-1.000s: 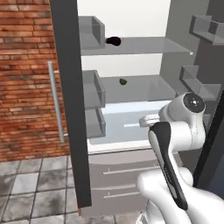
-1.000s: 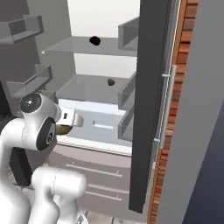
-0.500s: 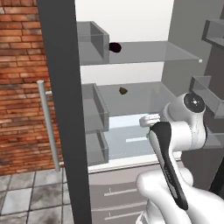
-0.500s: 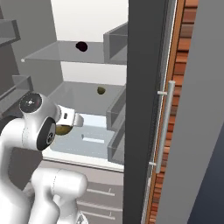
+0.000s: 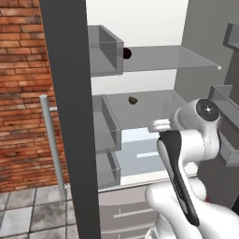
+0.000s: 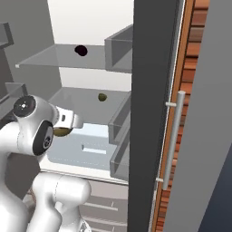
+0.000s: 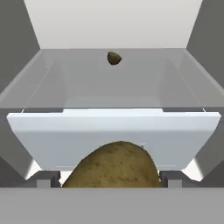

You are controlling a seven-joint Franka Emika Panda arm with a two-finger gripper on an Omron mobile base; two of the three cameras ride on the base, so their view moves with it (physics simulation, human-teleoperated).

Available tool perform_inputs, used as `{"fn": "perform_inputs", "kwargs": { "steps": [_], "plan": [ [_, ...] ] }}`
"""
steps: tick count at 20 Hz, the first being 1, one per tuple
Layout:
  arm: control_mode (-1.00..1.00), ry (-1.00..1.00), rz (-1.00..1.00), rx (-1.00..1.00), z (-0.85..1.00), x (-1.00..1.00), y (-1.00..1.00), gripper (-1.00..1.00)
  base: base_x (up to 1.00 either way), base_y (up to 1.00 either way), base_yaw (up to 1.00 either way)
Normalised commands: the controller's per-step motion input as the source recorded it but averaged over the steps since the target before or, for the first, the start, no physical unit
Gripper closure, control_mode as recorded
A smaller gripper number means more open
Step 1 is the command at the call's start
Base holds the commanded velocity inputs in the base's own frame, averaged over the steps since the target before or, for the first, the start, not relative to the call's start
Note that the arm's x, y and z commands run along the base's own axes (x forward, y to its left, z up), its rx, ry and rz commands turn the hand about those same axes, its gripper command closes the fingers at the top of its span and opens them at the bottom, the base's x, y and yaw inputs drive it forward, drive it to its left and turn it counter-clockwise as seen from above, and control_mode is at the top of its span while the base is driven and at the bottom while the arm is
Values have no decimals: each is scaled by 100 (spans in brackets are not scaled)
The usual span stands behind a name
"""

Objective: Place the potato in the correct fridge rack based on whether it is a fruit or vegetable. Finally, close the fridge door.

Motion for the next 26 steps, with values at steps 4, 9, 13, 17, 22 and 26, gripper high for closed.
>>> {"fn": "perform_inputs", "kwargs": {
  "steps": [4,9,13,17,22,26],
  "plan": [
    [-100,-17,-4,0,64,-9,3,100,0,0,0],
    [-100,-24,-9,0,96,0,0,100,0,0,0],
    [-100,-29,-9,0,99,1,0,100,0,0,0],
    [-100,-23,-5,0,77,16,-2,100,0,0,0],
    [-100,-16,0,1,54,40,-10,100,0,0,0],
    [-100,-10,0,0,27,52,-8,100,0,0,0]
  ]
}}
